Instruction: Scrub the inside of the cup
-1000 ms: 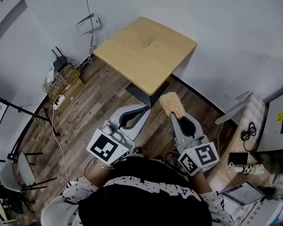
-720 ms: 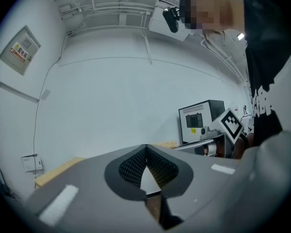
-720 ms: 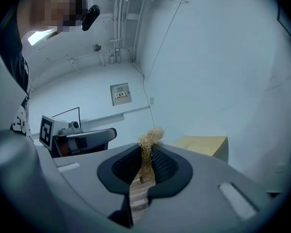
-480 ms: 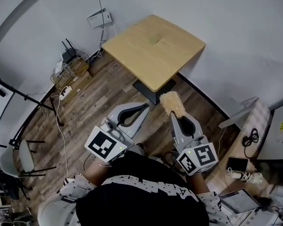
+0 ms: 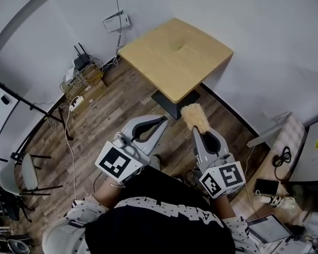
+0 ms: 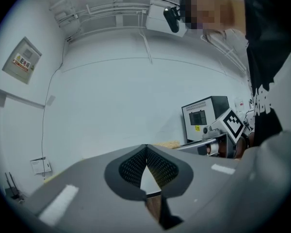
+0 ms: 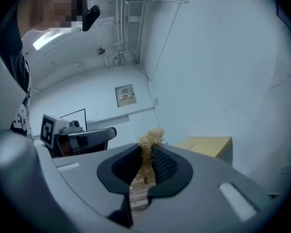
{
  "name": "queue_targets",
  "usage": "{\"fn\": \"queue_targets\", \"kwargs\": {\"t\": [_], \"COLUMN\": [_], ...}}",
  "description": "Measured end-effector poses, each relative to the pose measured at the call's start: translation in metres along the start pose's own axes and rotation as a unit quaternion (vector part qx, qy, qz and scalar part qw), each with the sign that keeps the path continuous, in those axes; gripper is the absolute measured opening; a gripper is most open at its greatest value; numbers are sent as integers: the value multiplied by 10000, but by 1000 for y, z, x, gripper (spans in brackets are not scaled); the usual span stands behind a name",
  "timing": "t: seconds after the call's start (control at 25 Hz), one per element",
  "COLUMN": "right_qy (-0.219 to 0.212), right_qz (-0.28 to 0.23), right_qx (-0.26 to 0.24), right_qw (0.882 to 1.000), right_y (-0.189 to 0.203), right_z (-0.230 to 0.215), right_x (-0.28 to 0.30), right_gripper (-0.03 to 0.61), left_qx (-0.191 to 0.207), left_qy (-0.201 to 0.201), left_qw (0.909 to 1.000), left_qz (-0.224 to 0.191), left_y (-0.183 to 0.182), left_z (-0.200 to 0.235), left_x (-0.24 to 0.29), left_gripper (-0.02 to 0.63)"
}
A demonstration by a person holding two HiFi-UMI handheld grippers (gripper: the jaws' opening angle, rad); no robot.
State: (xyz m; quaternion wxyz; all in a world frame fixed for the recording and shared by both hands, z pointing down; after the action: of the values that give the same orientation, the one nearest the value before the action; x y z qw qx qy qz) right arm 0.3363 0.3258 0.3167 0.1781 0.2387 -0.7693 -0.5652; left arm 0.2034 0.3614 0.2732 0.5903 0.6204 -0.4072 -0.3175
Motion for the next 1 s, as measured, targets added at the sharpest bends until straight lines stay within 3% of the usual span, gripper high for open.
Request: {"fn": "queue_targets", "kwargs": {"t": [0.6, 1.0], "right_qy": [433, 410], "right_qz": [58, 266], "right_qx": [-339, -423], "right_qw": [9985, 9979], "right_y": [-17, -14], "right_z": [-24, -21], "right_x": [28, 84], "right_gripper": [64, 66], "left_qx": [-92, -331], "left_qy": [368, 145], "left_qw": [9983, 9980], "left_qz": [-432, -526], "left_y": [-1, 16], "left_z": [35, 94], "left_x": [39, 41], "left_gripper": [2, 2]}}
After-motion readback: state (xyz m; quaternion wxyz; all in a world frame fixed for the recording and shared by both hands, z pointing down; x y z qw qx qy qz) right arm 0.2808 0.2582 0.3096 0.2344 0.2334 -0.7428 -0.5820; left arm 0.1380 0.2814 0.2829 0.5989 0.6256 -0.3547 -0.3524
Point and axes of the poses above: the fingertips, and each gripper's own axes: x forward along the fingers, z to its left, y out of its underside, the point moved 4 cm from there along -x, backward along the fingers, and after that the axes turned 1 degree about -y, right-handed, at the moved point
